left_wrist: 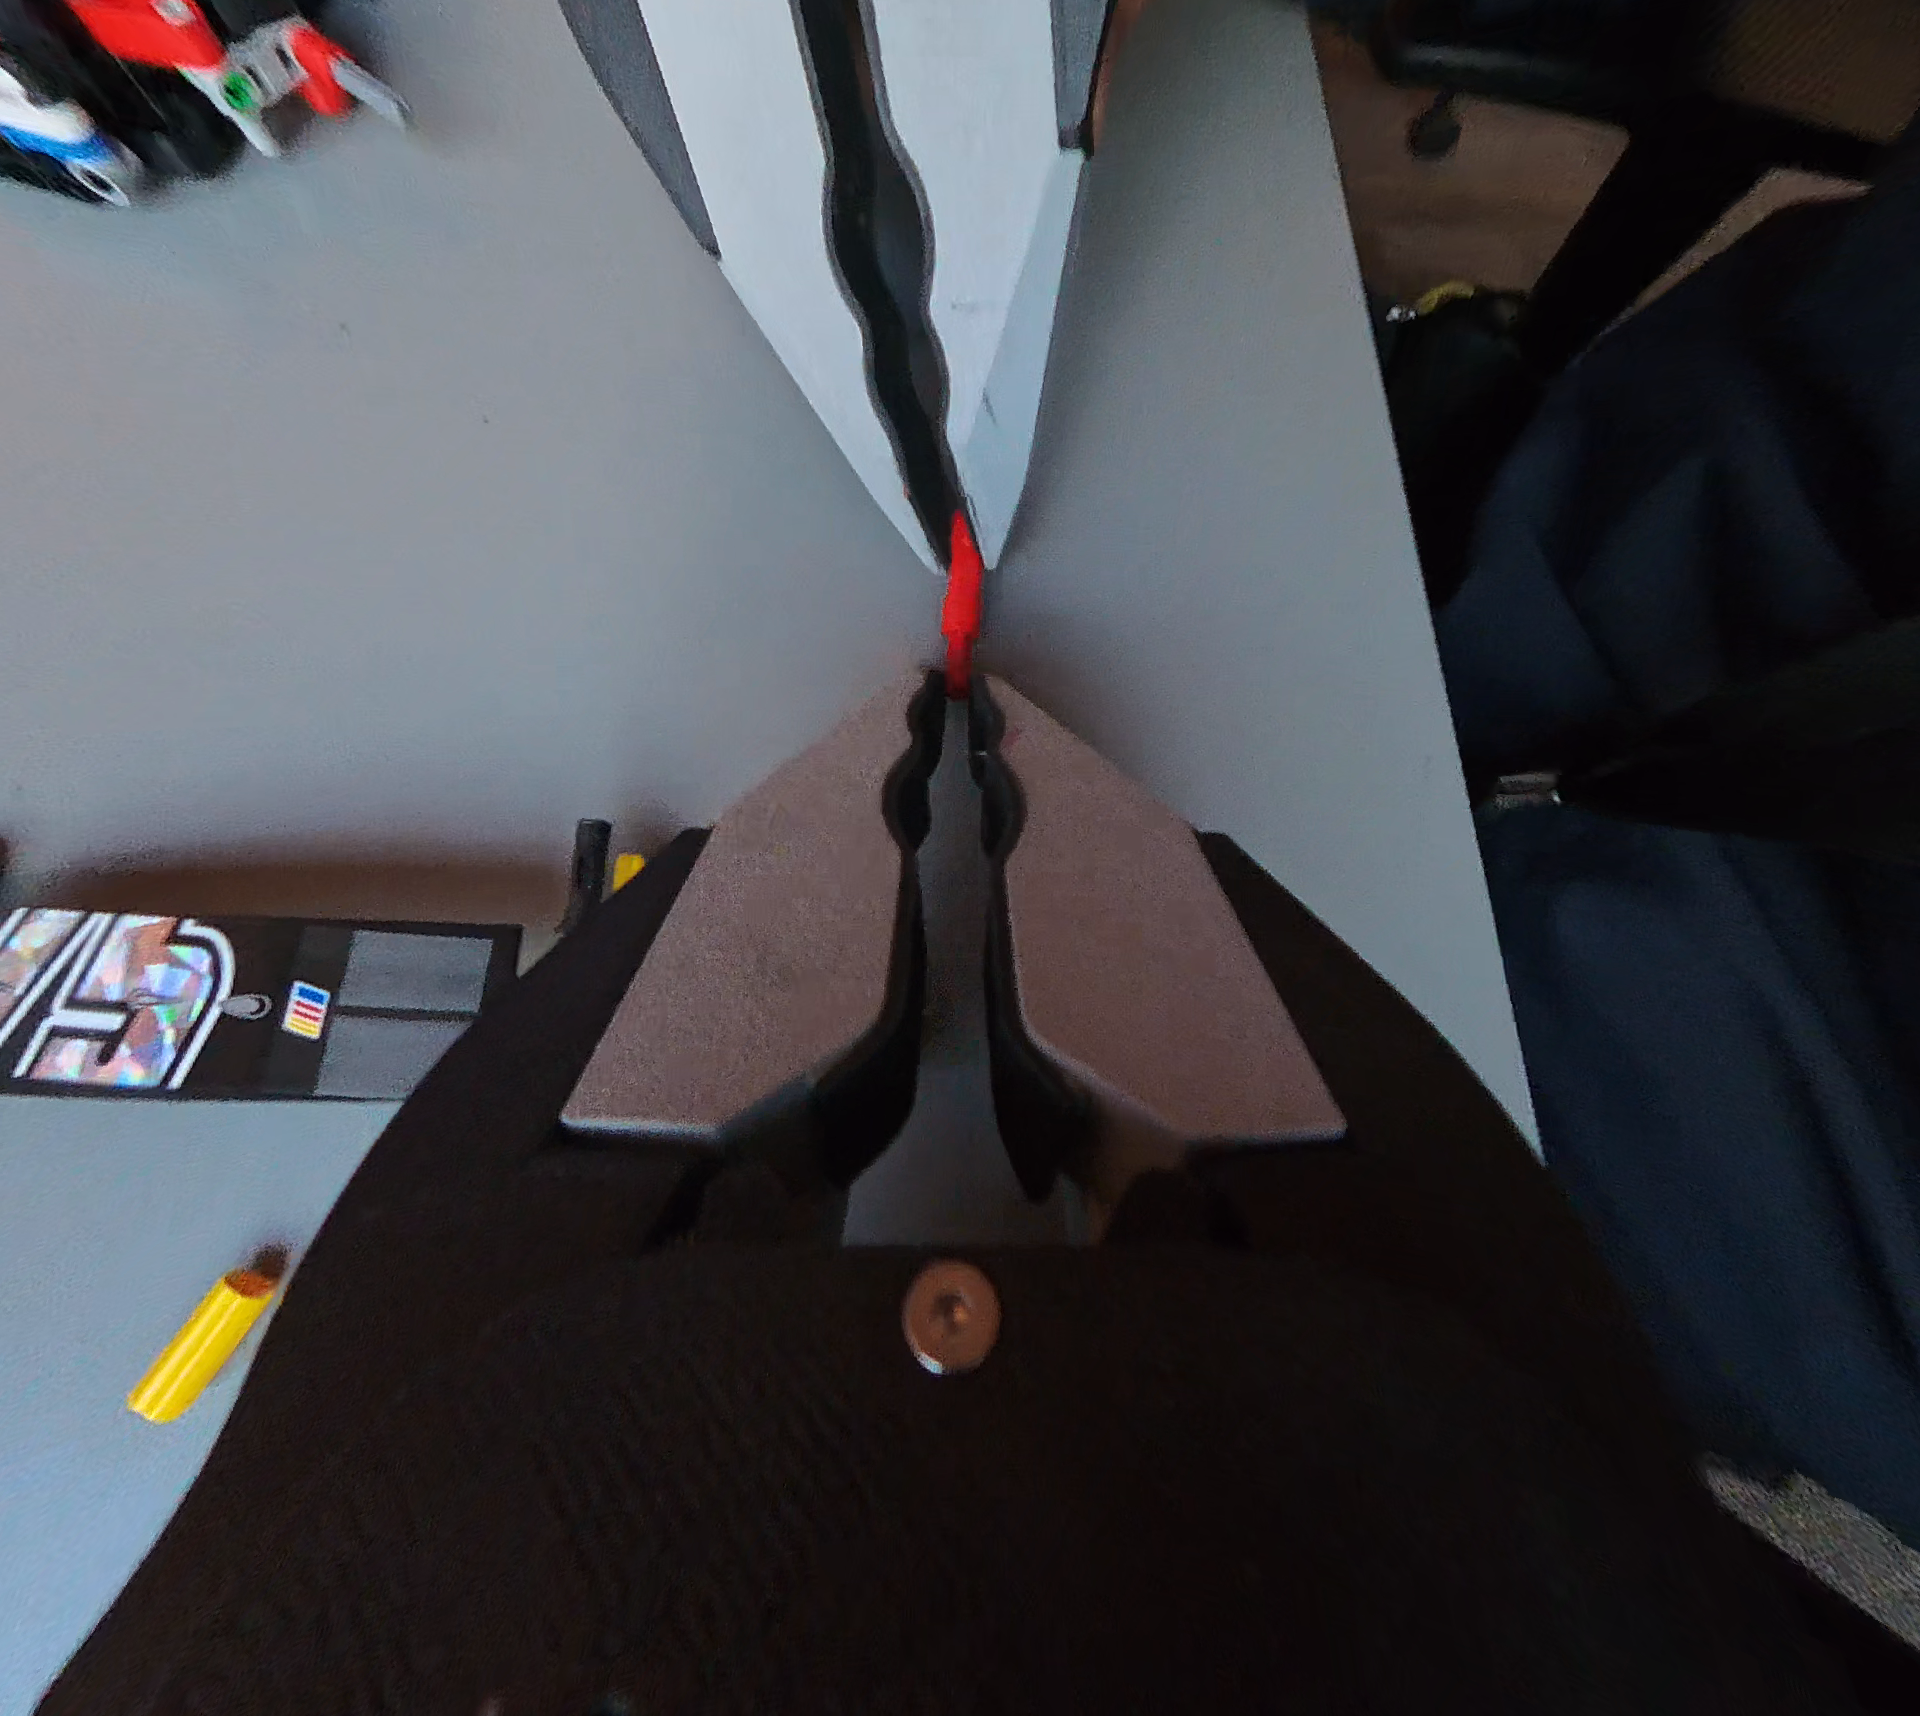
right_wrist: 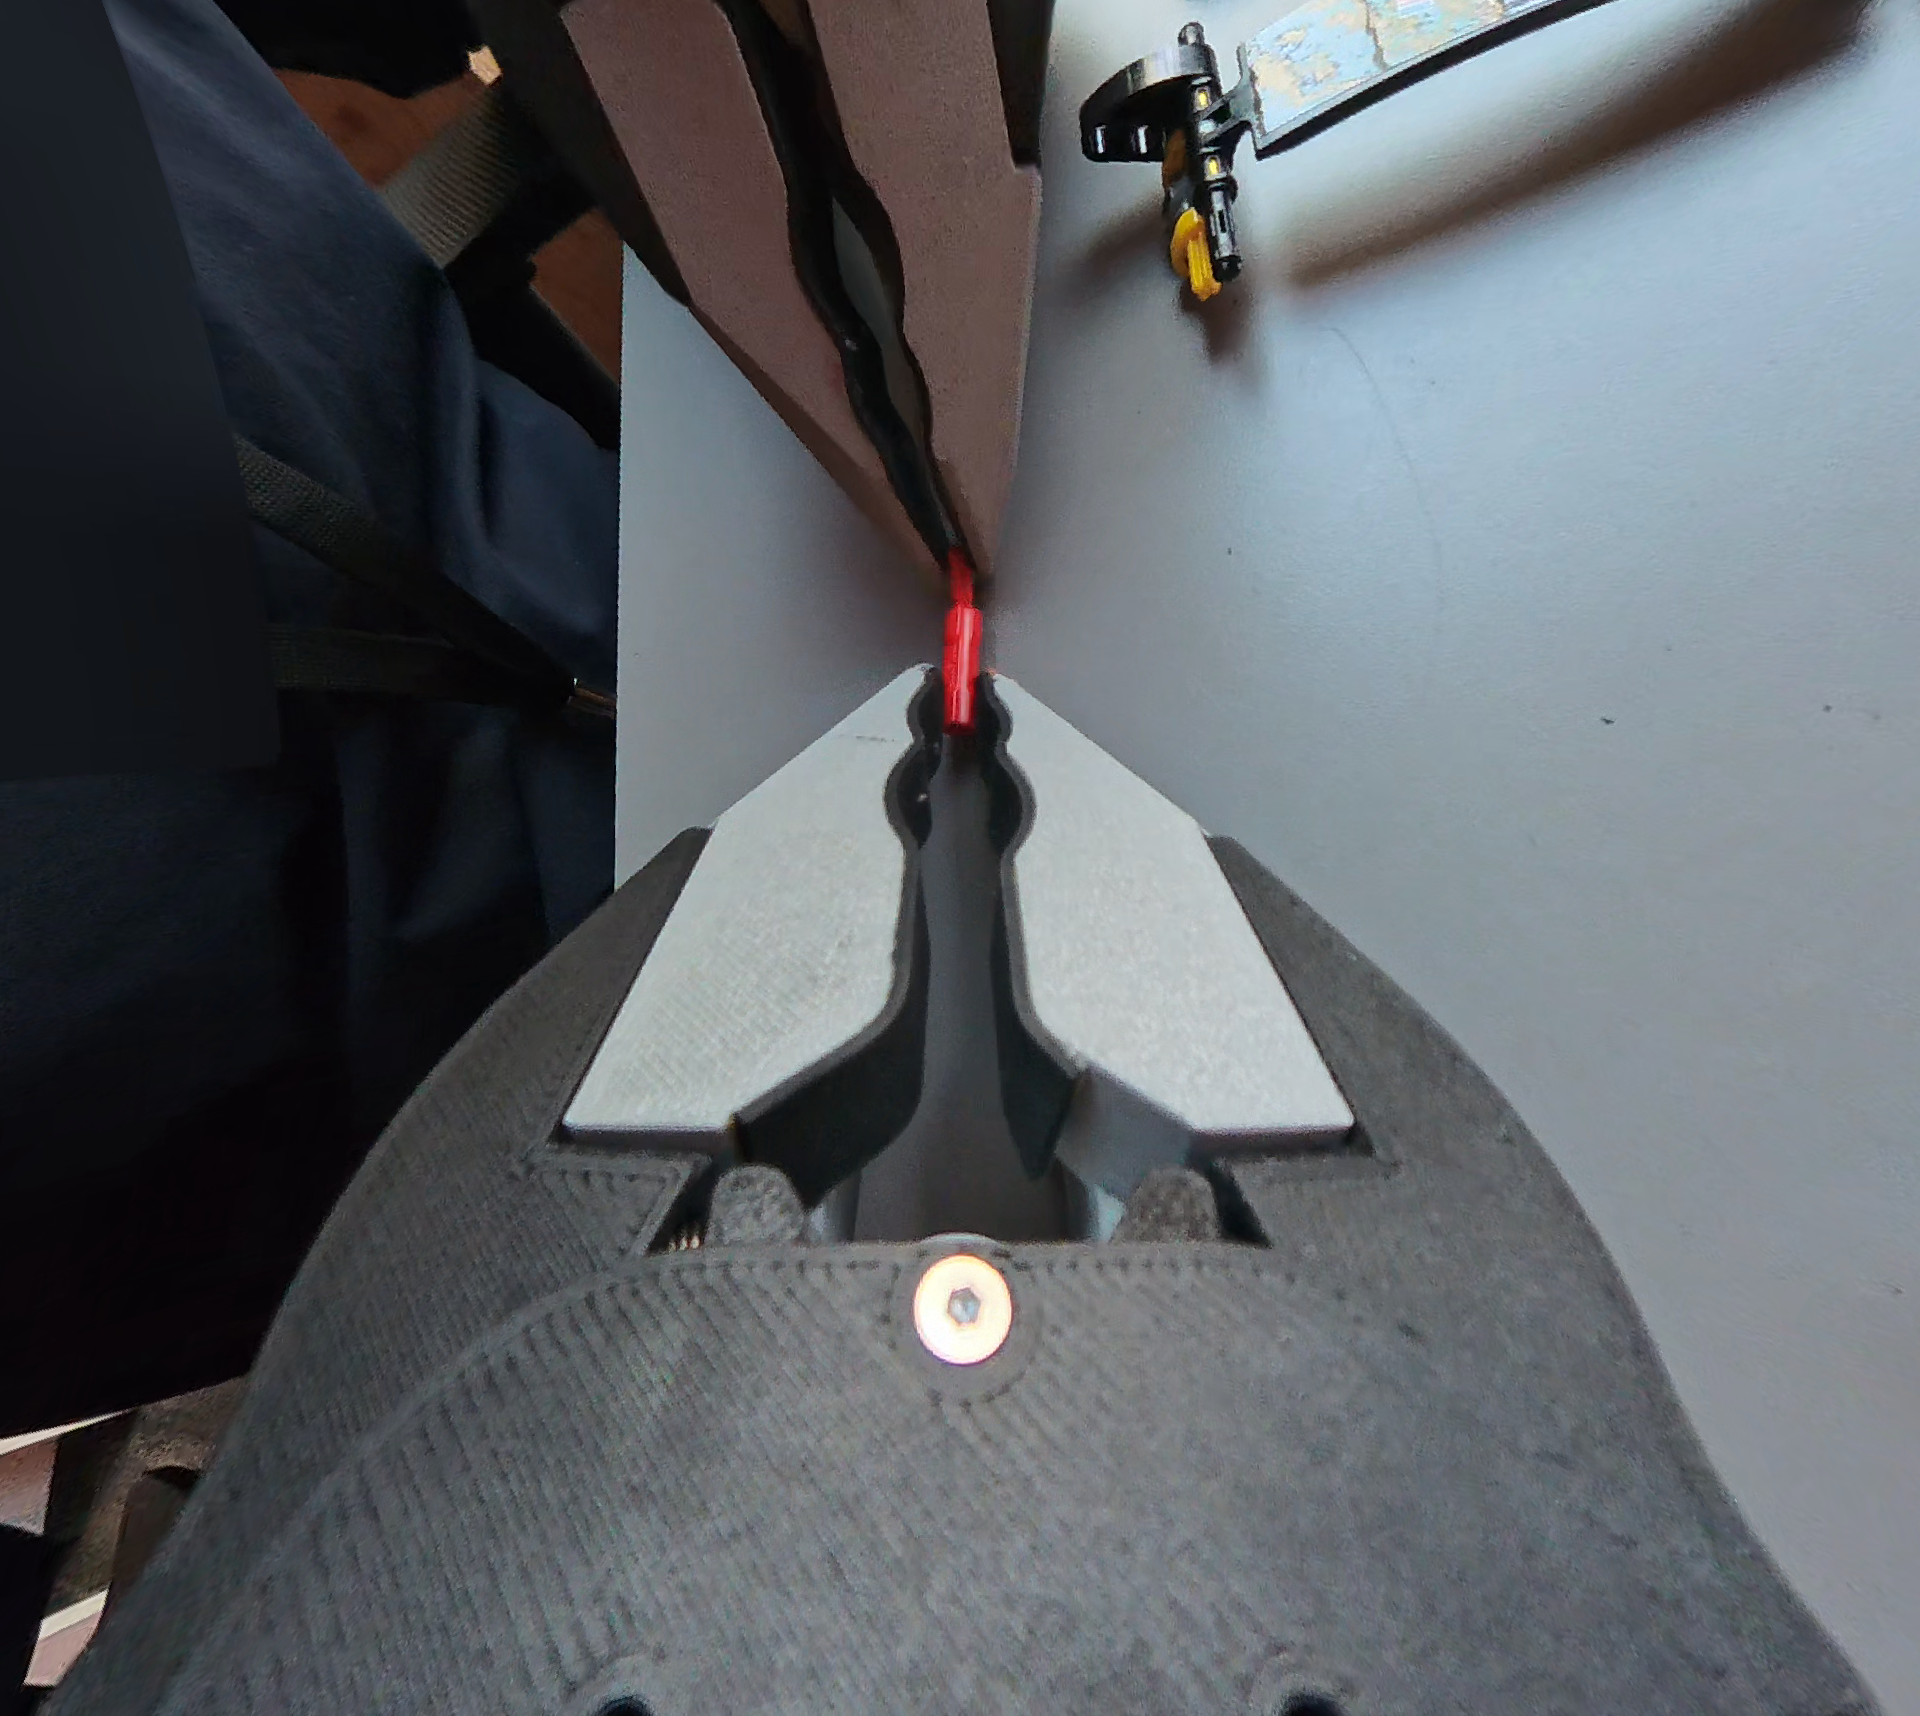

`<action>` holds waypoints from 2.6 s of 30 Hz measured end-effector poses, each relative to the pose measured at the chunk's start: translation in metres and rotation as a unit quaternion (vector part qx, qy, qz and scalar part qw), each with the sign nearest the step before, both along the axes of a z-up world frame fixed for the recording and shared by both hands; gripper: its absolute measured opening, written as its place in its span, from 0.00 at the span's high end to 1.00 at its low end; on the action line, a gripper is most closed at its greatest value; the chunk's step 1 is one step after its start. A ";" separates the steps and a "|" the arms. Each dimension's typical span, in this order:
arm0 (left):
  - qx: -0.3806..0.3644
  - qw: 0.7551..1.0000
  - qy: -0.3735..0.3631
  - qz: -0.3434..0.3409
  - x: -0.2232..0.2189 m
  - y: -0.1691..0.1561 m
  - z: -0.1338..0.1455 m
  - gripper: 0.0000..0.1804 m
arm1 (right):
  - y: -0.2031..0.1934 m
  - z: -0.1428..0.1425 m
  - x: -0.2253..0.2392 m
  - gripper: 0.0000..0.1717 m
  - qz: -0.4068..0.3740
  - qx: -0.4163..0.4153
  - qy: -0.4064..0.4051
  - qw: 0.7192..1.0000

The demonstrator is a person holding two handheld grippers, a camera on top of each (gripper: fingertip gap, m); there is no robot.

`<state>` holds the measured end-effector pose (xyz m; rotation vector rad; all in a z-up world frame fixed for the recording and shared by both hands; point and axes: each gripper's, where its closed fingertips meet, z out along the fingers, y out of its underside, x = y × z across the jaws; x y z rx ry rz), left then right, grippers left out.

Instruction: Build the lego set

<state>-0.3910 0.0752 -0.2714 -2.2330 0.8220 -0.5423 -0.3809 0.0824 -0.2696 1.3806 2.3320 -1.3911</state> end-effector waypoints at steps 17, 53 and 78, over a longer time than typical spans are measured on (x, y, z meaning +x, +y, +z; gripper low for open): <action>0.008 1.000 0.015 0.004 0.000 0.000 -0.002 0.99 | -0.002 -0.001 -0.001 0.98 -0.052 -0.017 -0.020 0.998; -0.013 0.997 -0.005 0.078 0.002 0.006 -0.001 0.99 | 0.000 -0.004 -0.005 0.98 -0.160 0.162 0.093 0.969; -0.036 0.999 -0.019 -0.005 0.008 0.008 -0.001 1.00 | -0.003 -0.005 -0.007 0.97 -0.021 0.206 0.163 0.965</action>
